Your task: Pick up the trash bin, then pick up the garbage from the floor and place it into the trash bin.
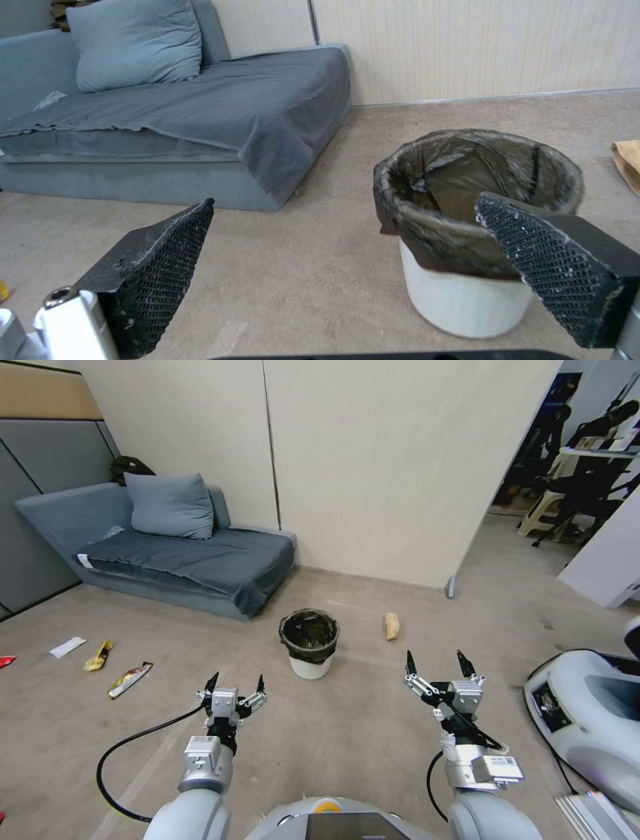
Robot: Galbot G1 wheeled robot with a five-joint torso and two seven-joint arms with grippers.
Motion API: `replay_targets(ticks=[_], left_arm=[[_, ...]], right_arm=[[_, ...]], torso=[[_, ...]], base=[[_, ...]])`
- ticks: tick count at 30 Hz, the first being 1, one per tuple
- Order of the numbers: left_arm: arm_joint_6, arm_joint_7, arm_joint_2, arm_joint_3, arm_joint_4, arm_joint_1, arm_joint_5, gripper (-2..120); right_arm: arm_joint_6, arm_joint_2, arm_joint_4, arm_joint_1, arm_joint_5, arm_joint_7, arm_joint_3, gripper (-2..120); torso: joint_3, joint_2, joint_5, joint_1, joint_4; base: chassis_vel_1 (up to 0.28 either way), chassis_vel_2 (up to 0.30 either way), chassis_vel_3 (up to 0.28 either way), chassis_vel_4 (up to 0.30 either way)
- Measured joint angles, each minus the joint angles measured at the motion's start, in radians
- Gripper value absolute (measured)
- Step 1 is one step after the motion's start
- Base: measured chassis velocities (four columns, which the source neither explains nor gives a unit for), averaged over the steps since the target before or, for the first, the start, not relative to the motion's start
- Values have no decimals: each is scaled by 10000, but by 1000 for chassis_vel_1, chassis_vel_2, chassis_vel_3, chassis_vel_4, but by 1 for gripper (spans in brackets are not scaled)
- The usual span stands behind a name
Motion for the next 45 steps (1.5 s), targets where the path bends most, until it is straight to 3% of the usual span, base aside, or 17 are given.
replay_targets(ticks=[24, 42, 45], left_arm=[[-1, 10, 18, 3, 0, 32, 67, 100], [-22, 179, 9, 77, 0, 34, 93, 100], [-122, 434, 73, 92, 0, -49, -305, 100]], right_arm=[[151, -1, 0, 20, 12, -113, 9, 100], [818, -1, -102, 32, -23, -542, 29, 100], [834, -1, -124, 32, -108, -606, 23, 100]], torso=[[1, -1, 2, 1, 0], [0, 0, 4, 0, 0], [0, 0, 4, 0, -1]], base=[[-186, 185, 189, -188], [-20, 15, 17, -13], [0, 0, 0, 0]])
